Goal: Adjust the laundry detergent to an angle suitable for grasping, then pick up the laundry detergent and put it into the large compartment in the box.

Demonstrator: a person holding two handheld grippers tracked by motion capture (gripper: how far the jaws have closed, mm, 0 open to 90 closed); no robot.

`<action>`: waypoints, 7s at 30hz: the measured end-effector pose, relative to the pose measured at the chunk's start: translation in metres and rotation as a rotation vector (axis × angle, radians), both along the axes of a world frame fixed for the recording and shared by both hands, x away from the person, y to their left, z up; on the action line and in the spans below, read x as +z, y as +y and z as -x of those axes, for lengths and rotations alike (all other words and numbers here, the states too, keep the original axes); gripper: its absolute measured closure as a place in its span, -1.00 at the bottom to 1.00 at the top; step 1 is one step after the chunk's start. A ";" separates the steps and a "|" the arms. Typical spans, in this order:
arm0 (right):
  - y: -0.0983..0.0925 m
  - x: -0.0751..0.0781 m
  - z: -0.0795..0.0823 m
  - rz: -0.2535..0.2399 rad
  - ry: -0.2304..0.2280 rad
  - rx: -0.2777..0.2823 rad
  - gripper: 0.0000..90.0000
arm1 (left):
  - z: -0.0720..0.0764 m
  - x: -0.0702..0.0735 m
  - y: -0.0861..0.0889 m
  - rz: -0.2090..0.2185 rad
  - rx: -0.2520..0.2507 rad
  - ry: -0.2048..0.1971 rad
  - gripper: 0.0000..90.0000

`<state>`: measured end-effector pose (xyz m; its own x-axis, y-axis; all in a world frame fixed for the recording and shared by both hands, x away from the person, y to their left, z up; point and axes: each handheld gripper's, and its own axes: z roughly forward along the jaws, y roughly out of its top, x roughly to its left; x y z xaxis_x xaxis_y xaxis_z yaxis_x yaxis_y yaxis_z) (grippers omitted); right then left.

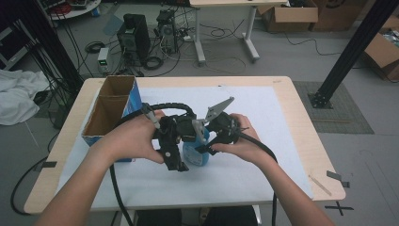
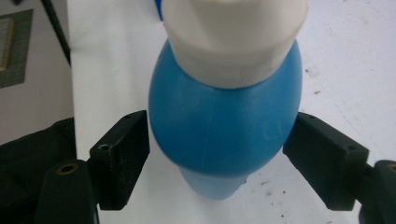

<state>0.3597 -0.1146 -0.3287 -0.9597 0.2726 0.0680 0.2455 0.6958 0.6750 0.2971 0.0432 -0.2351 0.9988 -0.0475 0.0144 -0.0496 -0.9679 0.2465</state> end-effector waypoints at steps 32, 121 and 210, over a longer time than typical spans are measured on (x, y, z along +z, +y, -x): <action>0.007 -0.008 -0.004 0.002 -0.084 -0.011 -0.03 | 0.000 0.000 -0.003 -0.001 -0.021 0.003 -0.65; -0.098 0.075 -0.059 0.159 0.124 -0.145 -0.44 | 0.008 0.003 -0.017 -0.010 -0.047 0.002 -0.65; -0.148 0.137 -0.075 0.320 0.147 -0.473 -0.55 | -0.049 0.010 -0.027 -0.027 0.074 -0.054 -0.66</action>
